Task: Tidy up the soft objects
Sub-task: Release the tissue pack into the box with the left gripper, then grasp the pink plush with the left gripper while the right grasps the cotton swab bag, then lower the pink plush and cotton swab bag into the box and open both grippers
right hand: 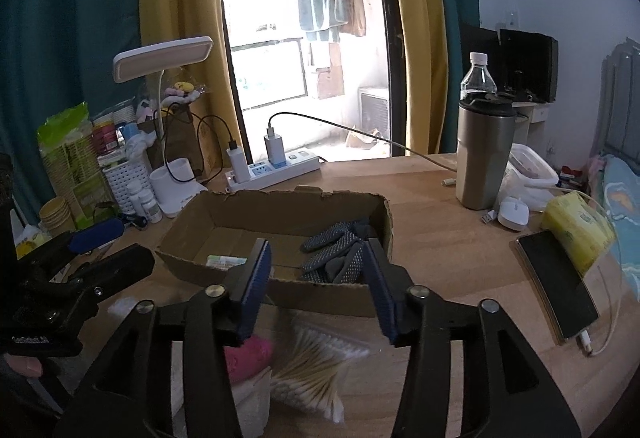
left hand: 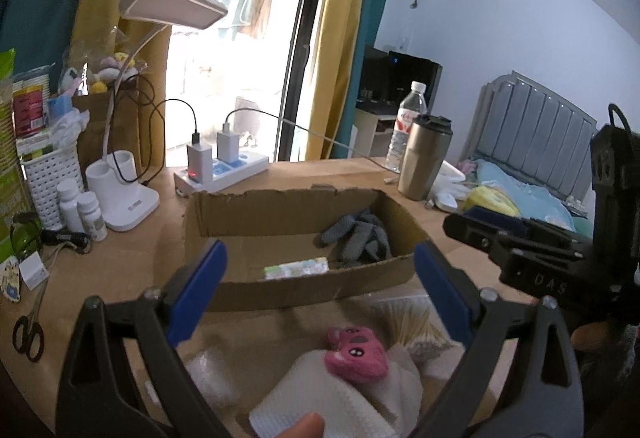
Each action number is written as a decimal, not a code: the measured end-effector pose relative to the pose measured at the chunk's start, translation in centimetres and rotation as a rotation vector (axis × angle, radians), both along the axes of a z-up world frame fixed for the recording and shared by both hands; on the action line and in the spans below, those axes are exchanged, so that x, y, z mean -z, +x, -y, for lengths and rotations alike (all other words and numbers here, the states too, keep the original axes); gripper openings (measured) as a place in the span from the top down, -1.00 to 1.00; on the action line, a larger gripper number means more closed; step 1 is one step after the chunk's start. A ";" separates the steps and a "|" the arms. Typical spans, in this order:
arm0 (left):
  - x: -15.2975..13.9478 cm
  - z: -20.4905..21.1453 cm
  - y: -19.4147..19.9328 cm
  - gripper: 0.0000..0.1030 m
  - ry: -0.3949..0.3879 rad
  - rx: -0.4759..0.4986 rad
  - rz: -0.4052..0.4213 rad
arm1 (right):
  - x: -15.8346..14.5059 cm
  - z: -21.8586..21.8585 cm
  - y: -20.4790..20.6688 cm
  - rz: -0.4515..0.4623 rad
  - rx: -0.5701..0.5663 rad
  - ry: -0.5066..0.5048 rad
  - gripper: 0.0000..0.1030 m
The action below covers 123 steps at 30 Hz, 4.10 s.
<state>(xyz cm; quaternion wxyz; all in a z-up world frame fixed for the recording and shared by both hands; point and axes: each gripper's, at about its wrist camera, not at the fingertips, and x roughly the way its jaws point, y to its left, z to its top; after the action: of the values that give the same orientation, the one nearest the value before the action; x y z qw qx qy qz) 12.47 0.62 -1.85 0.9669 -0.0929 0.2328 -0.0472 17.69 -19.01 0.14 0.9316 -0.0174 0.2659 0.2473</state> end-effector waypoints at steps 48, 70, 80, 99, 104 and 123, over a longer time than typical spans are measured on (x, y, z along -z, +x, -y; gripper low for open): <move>6.8 4.3 1.7 -0.98 0.159 0.082 -0.232 | 9.4 -0.7 3.2 -0.289 -0.021 -0.102 -0.38; 8.6 8.1 4.6 0.05 0.303 0.174 -0.388 | 8.8 4.2 3.3 -0.263 -0.009 -0.010 0.04; 7.4 7.3 3.9 0.16 0.234 0.192 -0.362 | 8.3 4.7 2.8 -0.239 -0.002 0.003 0.04; 2.3 3.8 2.0 0.16 0.088 0.151 -0.184 | 4.4 3.7 1.3 -0.141 -0.020 -0.007 0.04; 1.8 2.2 1.7 0.16 0.076 0.120 -0.162 | 3.6 2.7 1.2 -0.123 -0.028 -0.017 0.04; 0.8 -3.7 3.3 0.16 0.043 -0.021 -0.118 | 0.9 -1.6 3.5 -0.065 -0.085 -0.038 0.04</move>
<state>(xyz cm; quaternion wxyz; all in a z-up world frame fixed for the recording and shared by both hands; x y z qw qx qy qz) 15.82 4.36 -2.64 0.9537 -0.0773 0.2895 -0.0266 21.14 -17.45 -0.81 0.9106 -0.0385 0.2997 0.2819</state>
